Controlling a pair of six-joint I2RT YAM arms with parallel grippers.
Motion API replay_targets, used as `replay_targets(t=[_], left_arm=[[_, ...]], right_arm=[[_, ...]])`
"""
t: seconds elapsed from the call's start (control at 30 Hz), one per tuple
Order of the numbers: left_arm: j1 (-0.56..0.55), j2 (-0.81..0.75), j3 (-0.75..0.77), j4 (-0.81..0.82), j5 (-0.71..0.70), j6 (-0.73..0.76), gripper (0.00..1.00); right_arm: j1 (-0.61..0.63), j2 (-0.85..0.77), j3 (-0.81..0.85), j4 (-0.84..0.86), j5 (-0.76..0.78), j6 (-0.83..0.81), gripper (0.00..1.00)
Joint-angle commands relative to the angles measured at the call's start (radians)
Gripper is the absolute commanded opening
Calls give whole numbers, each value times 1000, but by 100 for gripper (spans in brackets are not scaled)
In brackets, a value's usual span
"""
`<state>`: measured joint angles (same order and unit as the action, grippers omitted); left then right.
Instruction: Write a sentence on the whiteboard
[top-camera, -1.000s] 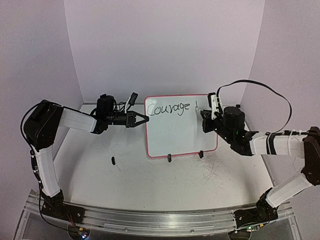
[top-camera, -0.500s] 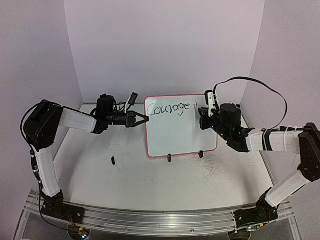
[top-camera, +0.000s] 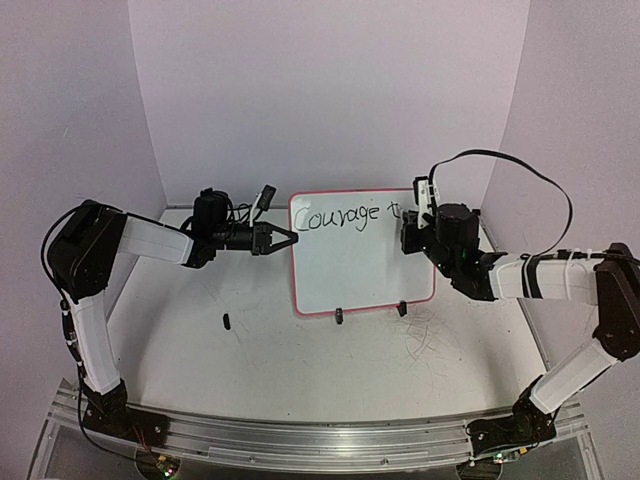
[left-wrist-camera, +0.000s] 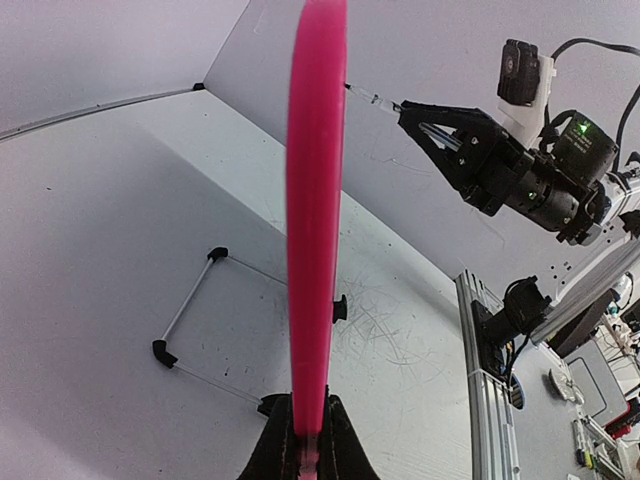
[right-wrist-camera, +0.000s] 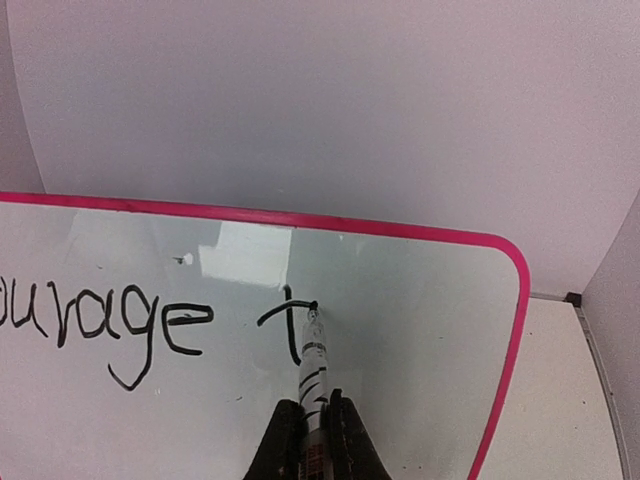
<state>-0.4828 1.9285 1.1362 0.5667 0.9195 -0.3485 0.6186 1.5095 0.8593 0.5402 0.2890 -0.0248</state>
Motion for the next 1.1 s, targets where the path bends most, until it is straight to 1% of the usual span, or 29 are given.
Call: replay_targets(t=[0.0,0.07,0.13,0.27,0.37,0.73,1.07], left_arm=[[-14,-52,8,-3,40,22,0],[-14,-51,8,-3,40,22,0],[-15,-48,9,-4,41,22,0],[-14,-43,11,-3,43,19,0],[-15,-48,9,-3,42,20,0],[-16,-54,9,-3,42,22,0],[-16,-56,8,-3,43,23,0]], right_arm=[[-3,-69,-40,48,70,15,0],[-3,-137,-108,113,31,-1,0],[-3,-173,-138,144,3,-11,0],[-9,-131,-97,80,-67,-23,0],[-11,-101,-83,73,-91,-11,0],[-19,-68,-55,78,-5,0,0],[-26,-38,-32,84,-11,-3,0]])
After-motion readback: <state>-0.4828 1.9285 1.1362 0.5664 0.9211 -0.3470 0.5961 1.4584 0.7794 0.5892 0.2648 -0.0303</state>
